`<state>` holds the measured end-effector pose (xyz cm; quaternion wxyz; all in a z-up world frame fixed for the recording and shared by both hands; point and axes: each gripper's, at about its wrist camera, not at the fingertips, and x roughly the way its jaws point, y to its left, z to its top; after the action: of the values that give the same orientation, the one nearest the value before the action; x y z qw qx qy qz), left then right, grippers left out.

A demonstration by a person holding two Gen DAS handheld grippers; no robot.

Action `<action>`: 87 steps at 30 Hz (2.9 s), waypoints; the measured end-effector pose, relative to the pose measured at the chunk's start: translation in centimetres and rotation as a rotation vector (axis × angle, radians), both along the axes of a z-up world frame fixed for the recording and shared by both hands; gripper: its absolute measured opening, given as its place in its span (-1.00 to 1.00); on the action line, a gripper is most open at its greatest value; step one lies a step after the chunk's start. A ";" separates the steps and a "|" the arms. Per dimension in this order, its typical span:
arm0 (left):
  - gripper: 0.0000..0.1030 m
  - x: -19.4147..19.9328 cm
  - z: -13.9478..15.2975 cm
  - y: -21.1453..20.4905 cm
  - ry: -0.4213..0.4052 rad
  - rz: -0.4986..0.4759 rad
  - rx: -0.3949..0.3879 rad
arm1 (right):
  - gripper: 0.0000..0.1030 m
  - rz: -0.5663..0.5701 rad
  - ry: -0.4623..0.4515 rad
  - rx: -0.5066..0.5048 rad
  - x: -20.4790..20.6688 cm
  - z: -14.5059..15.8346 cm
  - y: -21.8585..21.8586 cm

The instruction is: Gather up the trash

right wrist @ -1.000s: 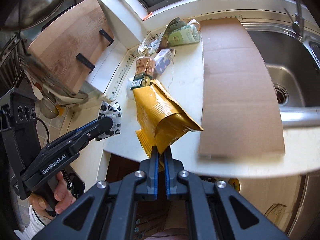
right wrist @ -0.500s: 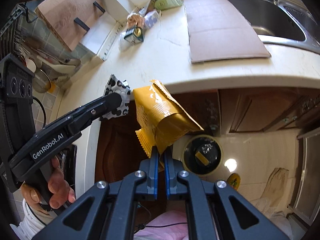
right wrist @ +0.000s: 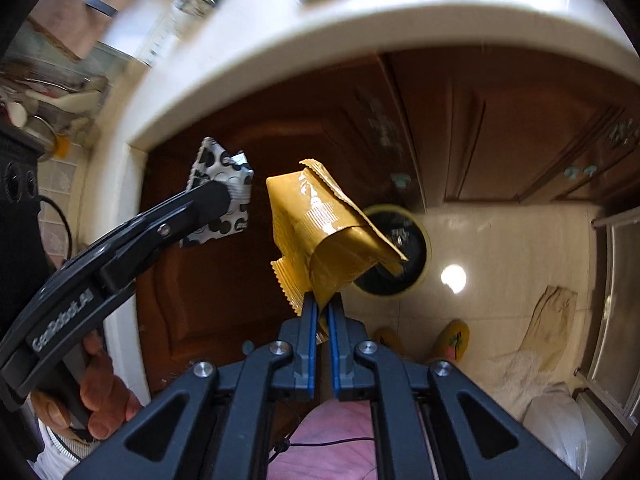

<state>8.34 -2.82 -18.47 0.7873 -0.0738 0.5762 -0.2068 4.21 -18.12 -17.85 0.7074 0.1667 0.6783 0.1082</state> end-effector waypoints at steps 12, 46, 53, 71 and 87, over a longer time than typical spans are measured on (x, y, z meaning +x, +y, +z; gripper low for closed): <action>-0.74 -0.1 -17.1 1.7 0.111 0.108 0.084 | -0.89 0.036 0.146 -0.074 1.2 -16.0 -1.1; 0.54 0.9 -32.7 4.2 0.161 0.127 0.240 | -0.23 0.079 0.134 -0.155 2.6 -31.0 0.6; 0.55 -0.1 -28.5 3.9 0.150 0.111 0.244 | -0.23 0.054 0.142 -0.134 2.0 -27.5 0.8; 0.66 -1.8 -11.5 4.0 0.058 0.117 0.247 | -0.23 0.039 0.086 -0.105 -0.1 -12.5 1.0; 0.78 -2.4 1.6 5.1 -0.046 0.152 0.246 | -0.23 0.024 -0.081 -0.110 -0.3 0.5 0.9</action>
<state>5.95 2.25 -16.86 0.8167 -0.0154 0.5718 -0.0761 3.86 -17.21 -17.35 0.7410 0.1151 0.6560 0.0860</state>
